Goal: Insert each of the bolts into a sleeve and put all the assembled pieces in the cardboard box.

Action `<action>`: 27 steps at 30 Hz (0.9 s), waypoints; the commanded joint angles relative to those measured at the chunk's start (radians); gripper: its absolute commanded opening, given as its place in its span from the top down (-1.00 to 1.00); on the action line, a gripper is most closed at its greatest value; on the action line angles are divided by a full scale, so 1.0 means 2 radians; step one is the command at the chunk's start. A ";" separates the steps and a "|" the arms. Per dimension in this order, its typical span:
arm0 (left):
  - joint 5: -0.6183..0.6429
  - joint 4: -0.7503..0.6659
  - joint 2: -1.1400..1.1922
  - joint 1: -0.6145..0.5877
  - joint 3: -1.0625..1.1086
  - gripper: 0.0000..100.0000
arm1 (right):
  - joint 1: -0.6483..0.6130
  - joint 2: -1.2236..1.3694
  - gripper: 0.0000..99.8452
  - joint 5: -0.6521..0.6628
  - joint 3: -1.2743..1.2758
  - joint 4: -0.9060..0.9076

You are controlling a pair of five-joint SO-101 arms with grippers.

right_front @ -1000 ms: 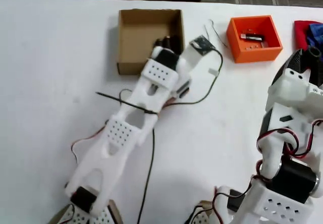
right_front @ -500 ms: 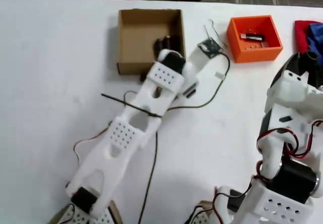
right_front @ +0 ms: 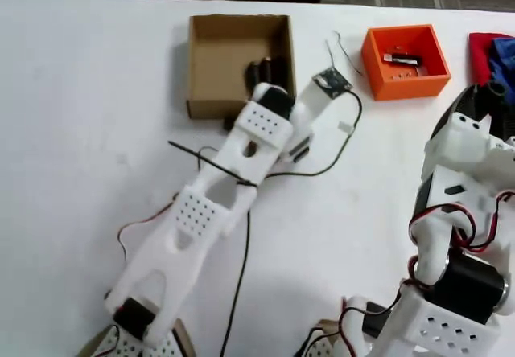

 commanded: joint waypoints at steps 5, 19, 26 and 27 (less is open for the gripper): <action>0.004 -0.023 -0.005 -0.007 0.004 0.65 | 0.000 -0.013 0.96 0.000 -0.004 0.002; 0.004 -0.022 -0.005 -0.007 0.005 0.95 | 0.000 -0.013 0.96 -0.001 -0.004 0.002; 0.004 0.011 -0.038 -0.007 -0.021 0.95 | 0.002 -0.013 0.96 -0.002 -0.004 0.010; 0.004 0.022 -0.049 -0.005 -0.032 0.95 | 0.002 -0.013 0.96 -0.002 -0.004 0.014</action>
